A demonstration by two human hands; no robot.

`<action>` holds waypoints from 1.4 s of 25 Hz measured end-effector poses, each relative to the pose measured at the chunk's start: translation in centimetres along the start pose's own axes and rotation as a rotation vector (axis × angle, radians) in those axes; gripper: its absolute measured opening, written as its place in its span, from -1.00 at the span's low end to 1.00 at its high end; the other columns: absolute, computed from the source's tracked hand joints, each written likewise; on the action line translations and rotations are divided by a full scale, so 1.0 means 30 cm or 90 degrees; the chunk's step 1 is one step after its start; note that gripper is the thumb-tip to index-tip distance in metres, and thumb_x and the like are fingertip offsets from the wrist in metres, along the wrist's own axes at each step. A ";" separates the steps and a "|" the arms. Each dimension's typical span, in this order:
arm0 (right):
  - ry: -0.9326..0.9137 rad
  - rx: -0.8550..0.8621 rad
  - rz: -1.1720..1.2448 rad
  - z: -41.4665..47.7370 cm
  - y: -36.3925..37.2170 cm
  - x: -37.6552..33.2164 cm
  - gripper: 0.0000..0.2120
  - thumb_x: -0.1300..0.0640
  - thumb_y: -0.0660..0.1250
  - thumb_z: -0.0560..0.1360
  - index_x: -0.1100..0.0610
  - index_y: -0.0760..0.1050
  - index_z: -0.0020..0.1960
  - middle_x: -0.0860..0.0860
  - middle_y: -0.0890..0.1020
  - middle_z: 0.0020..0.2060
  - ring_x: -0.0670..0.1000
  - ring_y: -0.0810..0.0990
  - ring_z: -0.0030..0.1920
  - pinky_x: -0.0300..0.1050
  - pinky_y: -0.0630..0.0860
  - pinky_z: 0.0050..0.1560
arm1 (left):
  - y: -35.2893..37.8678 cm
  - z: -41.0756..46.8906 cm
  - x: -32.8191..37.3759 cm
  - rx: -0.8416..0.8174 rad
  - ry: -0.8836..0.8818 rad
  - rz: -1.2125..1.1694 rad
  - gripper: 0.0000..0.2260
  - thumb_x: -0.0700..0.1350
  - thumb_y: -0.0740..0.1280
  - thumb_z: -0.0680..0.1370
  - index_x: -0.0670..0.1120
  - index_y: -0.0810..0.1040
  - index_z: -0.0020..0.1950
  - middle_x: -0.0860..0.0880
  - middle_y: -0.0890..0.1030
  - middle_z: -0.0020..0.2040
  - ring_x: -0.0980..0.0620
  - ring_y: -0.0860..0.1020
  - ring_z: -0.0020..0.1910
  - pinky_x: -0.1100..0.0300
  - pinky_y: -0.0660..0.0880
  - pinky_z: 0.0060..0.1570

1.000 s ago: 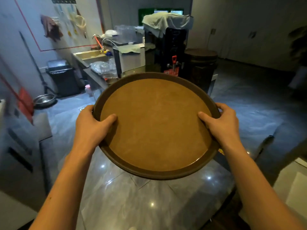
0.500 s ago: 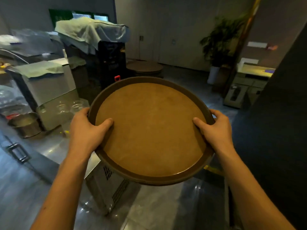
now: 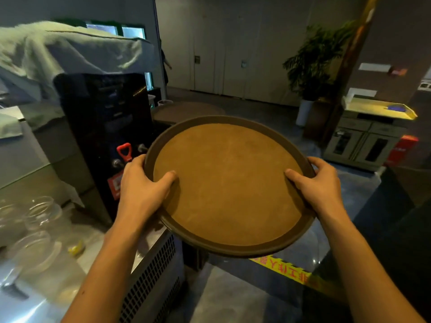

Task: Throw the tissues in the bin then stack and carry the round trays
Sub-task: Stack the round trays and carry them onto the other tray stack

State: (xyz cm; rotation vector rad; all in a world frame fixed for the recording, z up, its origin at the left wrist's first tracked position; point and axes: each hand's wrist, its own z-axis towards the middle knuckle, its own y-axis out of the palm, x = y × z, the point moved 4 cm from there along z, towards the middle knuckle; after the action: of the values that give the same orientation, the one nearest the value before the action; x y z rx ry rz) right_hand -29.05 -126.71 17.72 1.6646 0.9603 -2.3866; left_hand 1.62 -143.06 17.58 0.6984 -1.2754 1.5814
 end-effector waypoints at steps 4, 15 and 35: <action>-0.003 -0.039 -0.011 0.332 0.154 -0.009 -0.34 -0.03 0.49 0.41 0.10 0.35 0.43 0.12 0.50 0.34 0.16 0.50 0.28 0.09 0.48 0.19 | 0.170 0.238 -0.005 0.078 -0.020 -0.037 -0.39 0.11 0.41 0.34 -0.01 0.40 0.35 -0.01 0.48 0.22 -0.01 0.50 0.13 0.05 0.50 -0.01; 0.004 -0.146 -0.044 1.123 0.699 -0.039 -0.32 0.02 0.47 0.44 0.14 0.27 0.46 0.17 0.45 0.37 0.22 0.50 0.27 0.14 0.48 0.19 | 0.574 0.915 -0.140 0.166 -0.138 -0.135 -0.18 0.10 0.40 0.28 0.09 0.17 0.51 -0.07 0.44 0.34 -0.11 0.42 0.32 -0.16 0.46 0.21; -0.275 -0.463 -0.065 1.721 1.413 -0.202 -0.53 0.10 0.44 0.45 0.26 0.45 0.28 0.20 0.60 0.13 0.20 0.55 0.11 -0.04 0.43 0.00 | 0.784 1.189 -0.196 0.437 -0.337 0.055 -0.43 -0.03 0.38 0.44 0.03 0.29 0.42 -0.06 0.32 0.15 -0.14 0.22 0.32 -0.11 0.41 0.21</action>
State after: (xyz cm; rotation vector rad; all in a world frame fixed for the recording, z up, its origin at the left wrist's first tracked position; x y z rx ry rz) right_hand -51.98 -189.69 15.17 0.8210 1.5717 -1.9408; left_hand -22.19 -178.76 13.38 1.5902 -1.1108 2.0028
